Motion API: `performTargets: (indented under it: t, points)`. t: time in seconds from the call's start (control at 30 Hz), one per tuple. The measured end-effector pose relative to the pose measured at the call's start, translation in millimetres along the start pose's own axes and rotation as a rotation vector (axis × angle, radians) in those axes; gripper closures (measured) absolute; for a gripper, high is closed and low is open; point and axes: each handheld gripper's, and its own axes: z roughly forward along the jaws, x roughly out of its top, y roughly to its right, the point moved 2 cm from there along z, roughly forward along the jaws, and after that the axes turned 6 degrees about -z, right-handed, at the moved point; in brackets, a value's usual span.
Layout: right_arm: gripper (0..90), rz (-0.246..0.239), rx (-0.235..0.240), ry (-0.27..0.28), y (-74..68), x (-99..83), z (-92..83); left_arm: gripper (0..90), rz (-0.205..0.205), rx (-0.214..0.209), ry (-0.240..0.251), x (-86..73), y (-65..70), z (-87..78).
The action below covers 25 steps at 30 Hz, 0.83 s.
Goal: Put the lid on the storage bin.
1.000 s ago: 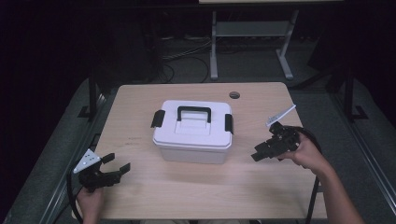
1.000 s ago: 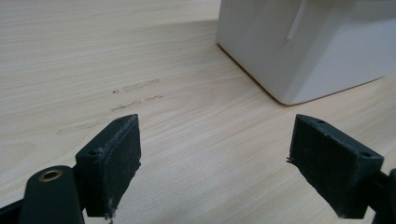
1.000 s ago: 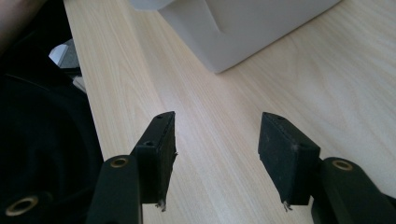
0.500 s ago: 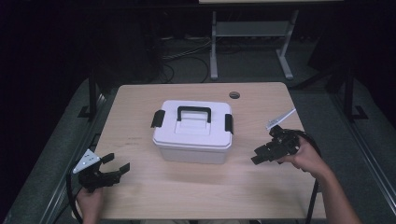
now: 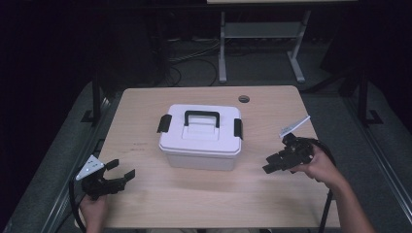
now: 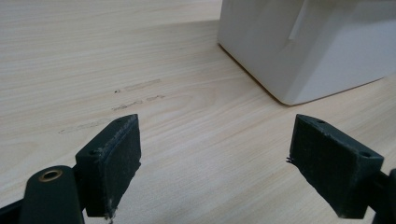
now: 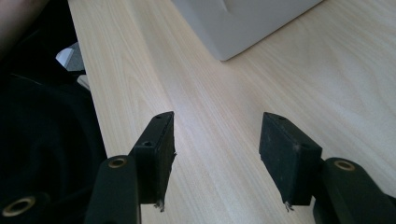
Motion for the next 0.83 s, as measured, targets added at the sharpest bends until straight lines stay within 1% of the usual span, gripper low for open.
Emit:
performTargets:
  t: [0.83]
  points:
    - [44.0,0.022,0.007,0.006,-1.4,-17.6,3.8,15.9,0.004,-0.001,-0.001,0.6,1.5,0.6]
